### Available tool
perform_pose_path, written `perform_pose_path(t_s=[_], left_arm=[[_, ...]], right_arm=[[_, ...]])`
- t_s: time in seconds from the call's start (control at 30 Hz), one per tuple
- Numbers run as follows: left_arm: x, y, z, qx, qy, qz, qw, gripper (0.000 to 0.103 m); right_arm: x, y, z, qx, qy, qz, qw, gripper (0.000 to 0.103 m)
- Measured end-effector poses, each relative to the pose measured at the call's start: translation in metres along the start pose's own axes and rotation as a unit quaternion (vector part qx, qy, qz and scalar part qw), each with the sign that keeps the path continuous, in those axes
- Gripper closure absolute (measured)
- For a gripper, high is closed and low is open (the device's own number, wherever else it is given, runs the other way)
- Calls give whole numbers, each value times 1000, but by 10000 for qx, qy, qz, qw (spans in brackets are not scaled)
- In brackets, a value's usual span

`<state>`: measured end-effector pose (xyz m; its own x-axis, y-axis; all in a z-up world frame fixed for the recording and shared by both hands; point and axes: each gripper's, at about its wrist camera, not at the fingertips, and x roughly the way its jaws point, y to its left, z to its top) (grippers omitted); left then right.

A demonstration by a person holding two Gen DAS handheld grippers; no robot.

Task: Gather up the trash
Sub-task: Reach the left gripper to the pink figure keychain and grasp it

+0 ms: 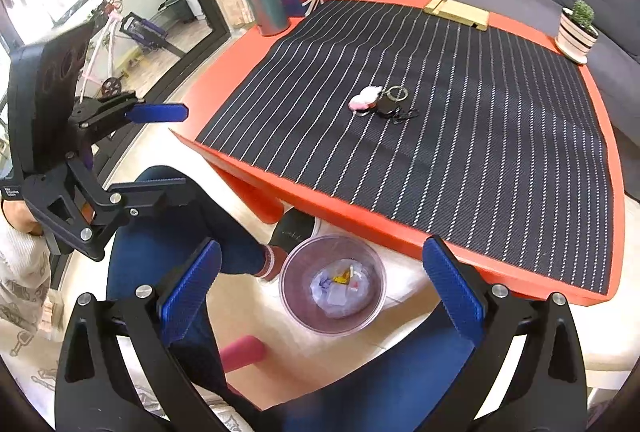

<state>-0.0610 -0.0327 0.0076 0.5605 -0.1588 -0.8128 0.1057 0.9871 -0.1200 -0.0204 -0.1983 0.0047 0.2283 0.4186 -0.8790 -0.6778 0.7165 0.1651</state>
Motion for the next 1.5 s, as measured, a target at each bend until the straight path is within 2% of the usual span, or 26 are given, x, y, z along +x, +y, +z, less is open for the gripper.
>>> perform_pose_path(t_s=[0.37,0.7,1.03,1.23,1.5], left_arm=[[11,14,28,-31,-27,34,10000,8],[34,26,63,111,103,19,9999,8],[85,31,91,286,526,53,9982,8],[115,32,98,363,784,34,9963,8],[140,34,100,489,857,5,9951,8]], right_arm=[[-2,-29,25,218,-175,-142,9995,4],[13,-49,42,319,-92,-198,9993,4],[29,-66,50,418,72,-261,9988,4],[34,-70,48,472,119,-256,9985,4],[35,-74,45,517,147,-244,9983,4]])
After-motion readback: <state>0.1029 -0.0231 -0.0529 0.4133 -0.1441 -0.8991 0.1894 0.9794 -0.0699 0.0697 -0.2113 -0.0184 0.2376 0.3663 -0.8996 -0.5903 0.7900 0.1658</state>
